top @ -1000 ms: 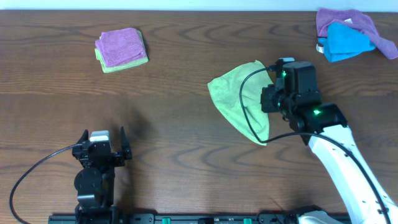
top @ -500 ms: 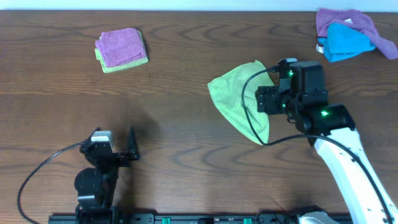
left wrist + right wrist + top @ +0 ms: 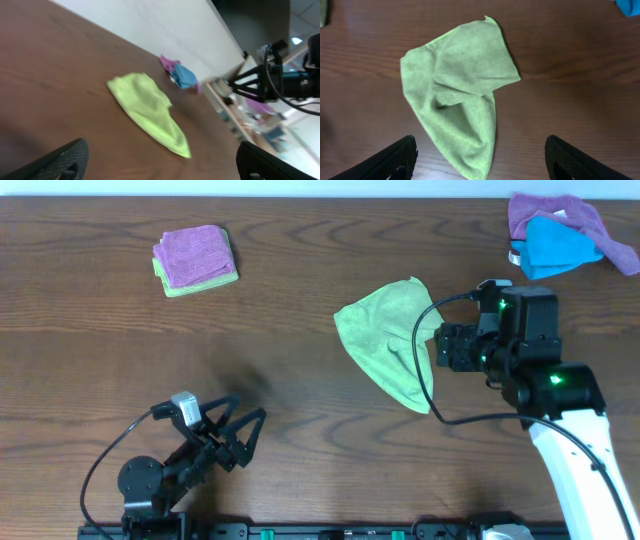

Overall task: Fold the cloth
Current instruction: 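Reach the left gripper to the green cloth's left corner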

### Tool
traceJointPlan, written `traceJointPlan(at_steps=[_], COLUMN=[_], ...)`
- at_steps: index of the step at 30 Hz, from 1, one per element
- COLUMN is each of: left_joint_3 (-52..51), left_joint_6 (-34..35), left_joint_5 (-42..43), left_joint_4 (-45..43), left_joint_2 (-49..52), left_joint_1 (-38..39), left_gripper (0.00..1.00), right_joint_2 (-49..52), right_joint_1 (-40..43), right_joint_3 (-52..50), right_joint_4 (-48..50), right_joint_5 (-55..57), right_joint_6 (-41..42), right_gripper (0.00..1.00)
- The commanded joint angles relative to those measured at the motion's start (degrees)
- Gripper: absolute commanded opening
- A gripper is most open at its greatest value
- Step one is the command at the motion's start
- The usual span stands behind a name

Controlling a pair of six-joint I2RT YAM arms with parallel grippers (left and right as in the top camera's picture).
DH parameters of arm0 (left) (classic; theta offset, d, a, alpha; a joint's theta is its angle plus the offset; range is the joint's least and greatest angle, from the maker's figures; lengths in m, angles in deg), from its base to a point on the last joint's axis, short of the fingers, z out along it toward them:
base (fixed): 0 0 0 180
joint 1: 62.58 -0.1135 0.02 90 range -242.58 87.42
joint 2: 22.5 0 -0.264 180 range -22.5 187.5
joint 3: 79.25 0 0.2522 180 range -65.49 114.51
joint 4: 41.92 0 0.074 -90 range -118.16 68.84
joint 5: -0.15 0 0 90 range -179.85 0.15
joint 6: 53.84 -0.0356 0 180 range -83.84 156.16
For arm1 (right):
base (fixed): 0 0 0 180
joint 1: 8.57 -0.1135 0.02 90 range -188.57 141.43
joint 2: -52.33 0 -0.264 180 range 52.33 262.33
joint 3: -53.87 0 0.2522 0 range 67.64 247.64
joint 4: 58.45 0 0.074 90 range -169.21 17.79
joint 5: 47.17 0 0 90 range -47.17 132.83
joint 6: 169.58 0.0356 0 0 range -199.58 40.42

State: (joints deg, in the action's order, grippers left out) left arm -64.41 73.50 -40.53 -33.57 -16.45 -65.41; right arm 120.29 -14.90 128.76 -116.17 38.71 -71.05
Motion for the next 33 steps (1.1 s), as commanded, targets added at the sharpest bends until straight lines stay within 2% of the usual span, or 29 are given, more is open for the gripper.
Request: traceJointPlan(at_steps=[1,5,8,11,17,23,28,33], left_joint_3=[-0.2,-0.2,-0.2,-0.2,-0.2,1.8,12.7,23.0], left_joint_6=[5.7,13.2,12.5,13.3,15.6,16.1,5.7,0.6], left_joint_5=[5.7,7.3,5.4,4.0,4.2,4.2,3.8,5.5], left_joint_4=[0.9,2.4,5.8,5.5,-1.1,-13.6,-14.6,-14.7], left_joint_2=[-0.3,-0.3,-0.3,0.7,7.4,22.5,41.4,61.4], left_joint_1=[0.2,0.3,0.3,0.3,0.4,5.1,12.7,17.0], left_gripper=[0.95,0.95,0.95,0.95,0.95,0.96,0.96,0.96], right_joint_2=[-1.9,-3.5,-4.4,-4.7,-4.7,-4.7,-4.7,-4.7], right_joint_1=[0.3,0.3,0.3,0.5,4.1,7.4,7.4,7.4], right_joint_3=[1.1,1.1,1.1,1.1,1.1,1.1,1.1,1.1], right_joint_4=[-0.9,-2.6,-3.3,-2.9,-0.5,-0.3,-0.4,-1.4], right_joint_5=[-2.4,-3.0,-3.0,-2.9,-2.1,-3.0,-3.0,-3.1], right_joint_6=[0.0,-0.1,-0.8,-1.4,-1.8,-1.7,-1.7,-0.9], right_gripper=[0.82,0.84,0.84,0.86,0.87,0.88,0.88,0.9])
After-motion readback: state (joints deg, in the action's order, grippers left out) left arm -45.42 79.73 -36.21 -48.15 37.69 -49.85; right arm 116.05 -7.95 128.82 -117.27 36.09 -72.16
